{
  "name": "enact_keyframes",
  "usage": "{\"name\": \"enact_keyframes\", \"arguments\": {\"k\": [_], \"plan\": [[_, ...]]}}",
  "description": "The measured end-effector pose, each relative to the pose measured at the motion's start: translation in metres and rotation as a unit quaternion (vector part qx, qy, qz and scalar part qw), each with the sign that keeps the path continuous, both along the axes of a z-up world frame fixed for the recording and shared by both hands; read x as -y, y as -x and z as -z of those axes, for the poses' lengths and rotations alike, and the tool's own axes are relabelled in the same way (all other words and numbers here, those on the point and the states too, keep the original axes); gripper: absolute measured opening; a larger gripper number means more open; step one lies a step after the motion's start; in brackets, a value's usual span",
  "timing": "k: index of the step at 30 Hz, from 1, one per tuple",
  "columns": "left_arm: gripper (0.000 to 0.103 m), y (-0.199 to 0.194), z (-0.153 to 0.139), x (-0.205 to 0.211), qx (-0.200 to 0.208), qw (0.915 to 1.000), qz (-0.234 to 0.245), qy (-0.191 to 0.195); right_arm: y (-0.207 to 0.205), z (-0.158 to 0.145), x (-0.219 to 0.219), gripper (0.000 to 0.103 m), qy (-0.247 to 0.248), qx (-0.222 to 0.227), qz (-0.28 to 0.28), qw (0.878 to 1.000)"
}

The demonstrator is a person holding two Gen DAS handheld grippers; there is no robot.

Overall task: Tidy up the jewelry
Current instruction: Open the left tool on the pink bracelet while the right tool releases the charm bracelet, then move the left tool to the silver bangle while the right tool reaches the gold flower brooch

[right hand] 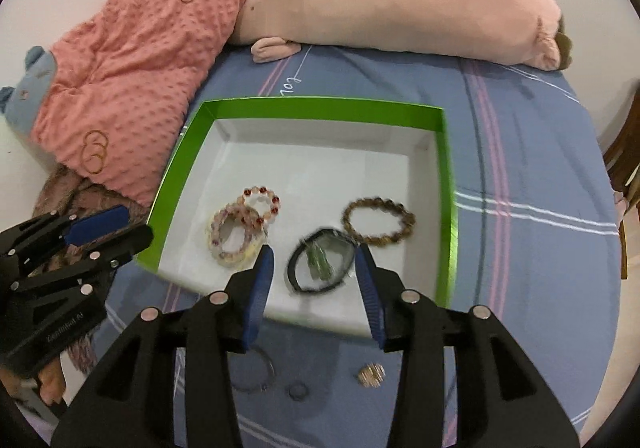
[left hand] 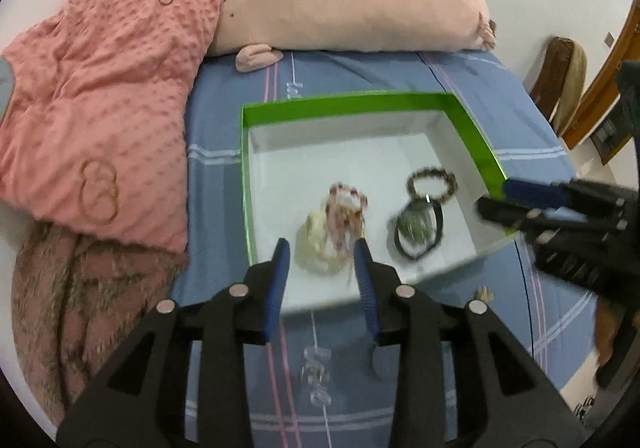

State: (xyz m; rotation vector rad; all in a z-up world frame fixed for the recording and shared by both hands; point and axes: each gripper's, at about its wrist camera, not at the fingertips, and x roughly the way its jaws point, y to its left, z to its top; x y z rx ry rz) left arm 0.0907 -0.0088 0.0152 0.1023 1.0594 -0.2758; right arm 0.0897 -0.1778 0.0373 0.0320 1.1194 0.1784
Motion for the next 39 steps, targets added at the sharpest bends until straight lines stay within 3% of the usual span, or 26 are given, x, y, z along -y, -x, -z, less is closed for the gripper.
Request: {"name": "enact_keyframes", "arguments": {"k": [5, 11, 13, 24, 35, 37, 39], "plan": [[0.034, 0.029, 0.029, -0.016, -0.043, 0.9990, -0.009, -0.011, 0.040, 0.000, 0.023, 0.043, 0.006, -0.005, 0.016, 1.000], [0.038, 0.046, 0.068, -0.032, -0.107, 0.9935, -0.036, -0.009, 0.064, 0.047, 0.049, 0.043, 0.011, -0.059, 0.068, 0.996], [0.044, 0.050, 0.073, -0.030, -0.113, 0.9930, -0.033, -0.013, 0.065, 0.062, 0.048, 0.043, 0.011, -0.074, 0.073, 0.995], [0.044, 0.062, 0.088, 0.011, -0.120, 0.9924, 0.023, -0.014, 0.060, 0.102, 0.016, 0.043, 0.055, -0.101, 0.051, 0.992], [0.031, 0.052, 0.103, 0.039, -0.135, 0.9890, 0.057, -0.017, 0.054, 0.118, 0.005, 0.043, 0.082, -0.109, 0.045, 0.990], [0.019, 0.049, 0.109, 0.042, -0.143, 0.9880, 0.056, -0.015, 0.056, 0.120, 0.003, 0.043, 0.083, -0.109, 0.046, 0.990], [0.017, 0.047, 0.115, 0.043, -0.150, 0.9871, 0.055, -0.014, 0.057, 0.121, 0.002, 0.043, 0.084, -0.109, 0.046, 0.990]]}}
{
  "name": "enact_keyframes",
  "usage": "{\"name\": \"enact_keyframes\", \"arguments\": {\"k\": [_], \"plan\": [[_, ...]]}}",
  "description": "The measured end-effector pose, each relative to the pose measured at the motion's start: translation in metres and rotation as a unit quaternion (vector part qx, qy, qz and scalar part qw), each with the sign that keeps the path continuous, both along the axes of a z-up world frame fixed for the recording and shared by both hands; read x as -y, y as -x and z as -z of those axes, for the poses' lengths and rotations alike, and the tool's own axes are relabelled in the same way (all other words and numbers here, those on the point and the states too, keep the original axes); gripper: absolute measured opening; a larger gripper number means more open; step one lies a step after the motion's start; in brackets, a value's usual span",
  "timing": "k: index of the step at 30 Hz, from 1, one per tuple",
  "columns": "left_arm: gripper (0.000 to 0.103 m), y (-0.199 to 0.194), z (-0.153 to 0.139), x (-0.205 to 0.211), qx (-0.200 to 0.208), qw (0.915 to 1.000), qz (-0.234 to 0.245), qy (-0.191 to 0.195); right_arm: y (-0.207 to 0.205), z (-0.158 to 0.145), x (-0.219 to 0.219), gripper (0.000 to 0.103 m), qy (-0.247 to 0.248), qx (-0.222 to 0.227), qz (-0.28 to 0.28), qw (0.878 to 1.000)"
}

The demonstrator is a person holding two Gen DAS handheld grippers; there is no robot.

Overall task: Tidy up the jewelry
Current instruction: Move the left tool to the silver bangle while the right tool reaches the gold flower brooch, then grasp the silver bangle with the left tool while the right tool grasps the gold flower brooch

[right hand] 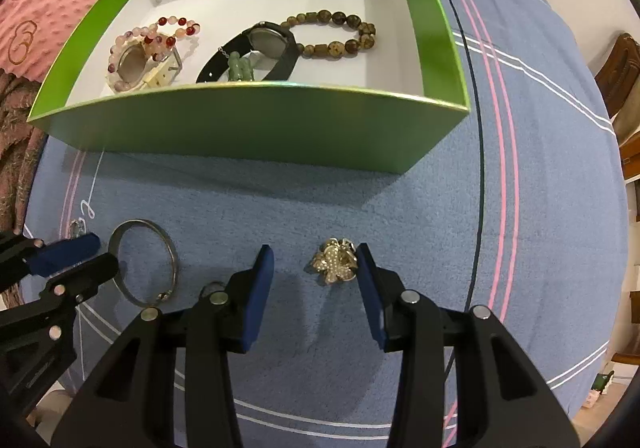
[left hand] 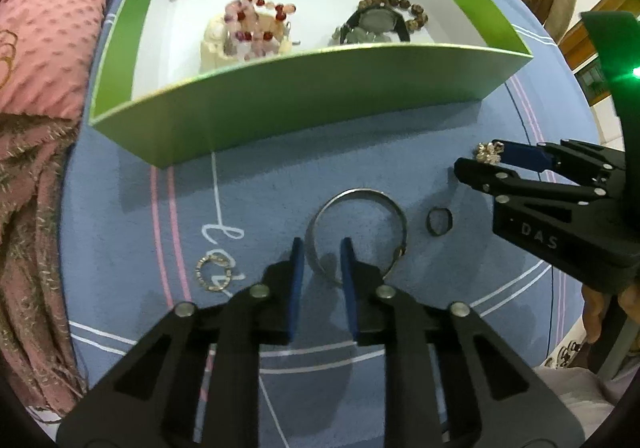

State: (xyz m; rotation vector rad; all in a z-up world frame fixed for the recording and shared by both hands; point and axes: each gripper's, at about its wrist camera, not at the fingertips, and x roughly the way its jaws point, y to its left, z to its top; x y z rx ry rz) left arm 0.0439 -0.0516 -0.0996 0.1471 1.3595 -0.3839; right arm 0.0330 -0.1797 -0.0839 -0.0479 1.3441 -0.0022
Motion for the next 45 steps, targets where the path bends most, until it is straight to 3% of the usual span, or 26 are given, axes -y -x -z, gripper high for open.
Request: {"name": "enact_keyframes", "arguments": {"k": [15, 21, 23, 25, 27, 45], "plan": [[0.016, -0.002, 0.010, 0.017, 0.013, 0.9994, 0.013, -0.028, -0.008, 0.002, 0.002, 0.043, -0.008, 0.002, 0.003, 1.000], [0.007, 0.000, 0.012, 0.032, 0.022, 0.9987, 0.019, -0.043, -0.006, 0.002, 0.014, 0.042, -0.018, 0.000, -0.002, 1.000], [0.005, 0.004, 0.010, 0.035, 0.021, 0.9989, 0.017, -0.039, -0.005, 0.001, 0.016, 0.036, -0.016, -0.002, -0.005, 1.000], [0.003, 0.004, 0.009, 0.035, 0.019, 0.9991, 0.014, -0.035, -0.003, 0.001, 0.015, 0.023, -0.019, -0.004, -0.008, 1.000], [0.003, 0.004, 0.009, 0.034, 0.017, 0.9993, 0.014, -0.031, -0.002, 0.001, 0.014, 0.020, -0.025, -0.007, -0.010, 1.000], [0.003, 0.002, -0.011, 0.003, 0.038, 0.9988, -0.008, -0.030, 0.000, -0.021, 0.016, 0.020, -0.038, 0.017, -0.017, 0.999]]}}
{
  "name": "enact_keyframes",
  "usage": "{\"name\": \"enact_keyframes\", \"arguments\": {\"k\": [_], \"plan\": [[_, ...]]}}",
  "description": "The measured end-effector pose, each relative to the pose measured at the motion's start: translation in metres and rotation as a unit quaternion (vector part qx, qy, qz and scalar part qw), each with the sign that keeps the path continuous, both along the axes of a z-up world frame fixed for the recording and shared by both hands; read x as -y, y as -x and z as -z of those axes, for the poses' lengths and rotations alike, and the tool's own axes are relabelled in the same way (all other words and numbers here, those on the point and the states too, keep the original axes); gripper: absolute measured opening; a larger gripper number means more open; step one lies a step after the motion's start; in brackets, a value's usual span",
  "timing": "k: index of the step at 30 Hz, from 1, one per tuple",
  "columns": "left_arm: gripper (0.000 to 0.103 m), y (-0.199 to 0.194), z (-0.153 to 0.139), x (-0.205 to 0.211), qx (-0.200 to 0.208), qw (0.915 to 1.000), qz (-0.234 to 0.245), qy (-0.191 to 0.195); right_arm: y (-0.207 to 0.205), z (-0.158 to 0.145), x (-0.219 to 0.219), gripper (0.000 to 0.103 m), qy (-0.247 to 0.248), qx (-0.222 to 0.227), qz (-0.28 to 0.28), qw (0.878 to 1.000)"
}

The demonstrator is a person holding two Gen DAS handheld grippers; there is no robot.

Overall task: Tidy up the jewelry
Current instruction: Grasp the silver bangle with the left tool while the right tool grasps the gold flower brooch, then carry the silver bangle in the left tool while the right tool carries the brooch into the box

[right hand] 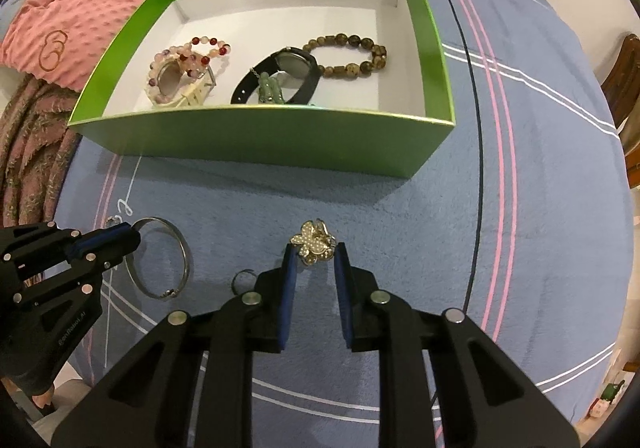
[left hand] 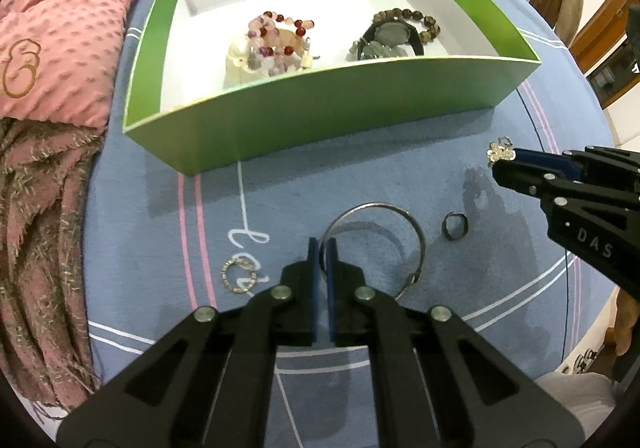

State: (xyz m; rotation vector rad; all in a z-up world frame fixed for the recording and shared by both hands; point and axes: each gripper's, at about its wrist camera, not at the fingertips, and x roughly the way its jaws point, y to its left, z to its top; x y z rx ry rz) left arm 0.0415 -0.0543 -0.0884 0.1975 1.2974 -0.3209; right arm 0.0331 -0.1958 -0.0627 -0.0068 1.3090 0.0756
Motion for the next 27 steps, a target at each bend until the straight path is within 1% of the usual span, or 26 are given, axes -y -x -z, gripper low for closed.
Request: {"name": "enact_keyframes", "arguments": {"k": [7, 12, 22, 25, 27], "plan": [[0.003, 0.003, -0.009, -0.001, 0.005, 1.0000, -0.003, -0.007, 0.011, -0.003, -0.007, 0.020, 0.001, -0.002, -0.008, 1.000], [0.003, 0.011, -0.014, -0.004, 0.011, 0.9999, -0.008, -0.009, 0.011, -0.003, -0.014, 0.020, 0.000, -0.001, -0.012, 1.000], [0.003, 0.014, -0.020, -0.007, 0.016, 0.9998, -0.010, -0.007, 0.011, -0.005, -0.018, 0.020, 0.000, 0.000, -0.016, 1.000], [0.003, 0.011, -0.030, -0.010, 0.023, 0.9996, -0.014, -0.002, 0.010, -0.019, -0.018, 0.020, -0.006, 0.015, -0.019, 1.000], [0.003, 0.005, -0.044, -0.013, 0.034, 0.9992, -0.018, 0.009, 0.006, -0.040, -0.019, 0.020, -0.020, 0.039, -0.023, 0.999]]}}
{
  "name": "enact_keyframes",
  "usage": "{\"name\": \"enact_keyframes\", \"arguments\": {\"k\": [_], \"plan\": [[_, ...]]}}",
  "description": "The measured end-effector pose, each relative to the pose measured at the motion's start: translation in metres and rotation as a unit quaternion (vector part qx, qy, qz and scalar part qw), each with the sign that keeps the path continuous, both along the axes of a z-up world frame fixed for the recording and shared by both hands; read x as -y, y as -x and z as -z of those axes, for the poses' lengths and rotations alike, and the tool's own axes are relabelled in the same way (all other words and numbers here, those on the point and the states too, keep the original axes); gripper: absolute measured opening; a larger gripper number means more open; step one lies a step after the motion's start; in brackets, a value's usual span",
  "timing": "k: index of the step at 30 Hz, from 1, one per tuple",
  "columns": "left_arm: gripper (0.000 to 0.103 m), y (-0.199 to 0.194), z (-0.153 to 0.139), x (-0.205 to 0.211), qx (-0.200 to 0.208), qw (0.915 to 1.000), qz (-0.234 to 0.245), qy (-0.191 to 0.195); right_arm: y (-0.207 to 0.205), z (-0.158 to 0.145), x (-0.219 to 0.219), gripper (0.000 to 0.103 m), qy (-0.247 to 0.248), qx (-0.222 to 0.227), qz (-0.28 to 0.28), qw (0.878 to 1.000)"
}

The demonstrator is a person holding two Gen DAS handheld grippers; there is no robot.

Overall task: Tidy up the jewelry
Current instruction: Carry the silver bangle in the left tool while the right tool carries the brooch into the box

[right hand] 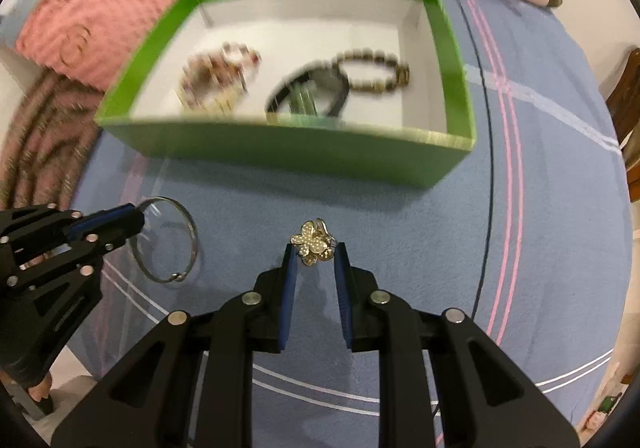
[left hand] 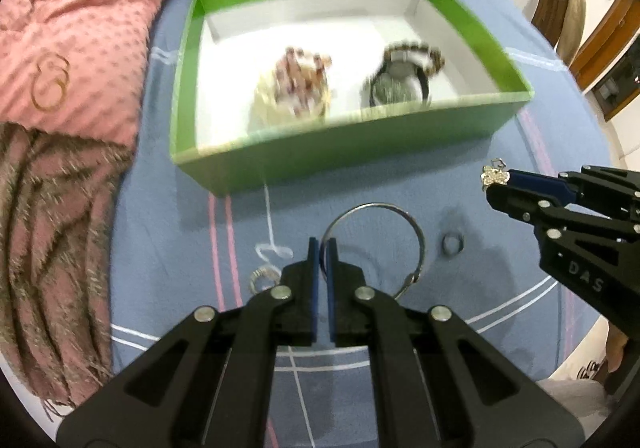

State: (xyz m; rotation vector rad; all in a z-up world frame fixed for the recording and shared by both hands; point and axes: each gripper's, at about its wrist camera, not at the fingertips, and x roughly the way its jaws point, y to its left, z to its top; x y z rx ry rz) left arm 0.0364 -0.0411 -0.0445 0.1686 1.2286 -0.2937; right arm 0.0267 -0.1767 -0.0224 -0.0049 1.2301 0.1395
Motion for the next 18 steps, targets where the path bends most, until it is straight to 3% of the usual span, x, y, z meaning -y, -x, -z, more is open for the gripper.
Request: {"name": "enact_keyframes", "arguments": {"k": [3, 9, 15, 18], "plan": [[0.003, -0.012, -0.025, -0.003, 0.017, 0.9993, -0.002, 0.032, -0.010, -0.031, -0.001, 0.020, -0.009, 0.038, -0.002, 0.999], [0.003, -0.049, -0.058, -0.001, 0.069, 0.9970, -0.005, 0.035, -0.050, -0.062, 0.002, 0.020, -0.011, 0.081, 0.002, 0.997], [0.003, -0.104, -0.051, 0.001, 0.067, 0.9970, -0.018, 0.035, -0.100, -0.050, 0.012, 0.020, -0.013, 0.072, 0.014, 0.997], [0.003, -0.130, -0.034, 0.007, 0.057, 0.9977, -0.024, 0.028, -0.124, -0.024, 0.015, 0.020, -0.010, 0.047, 0.020, 0.999]]}}
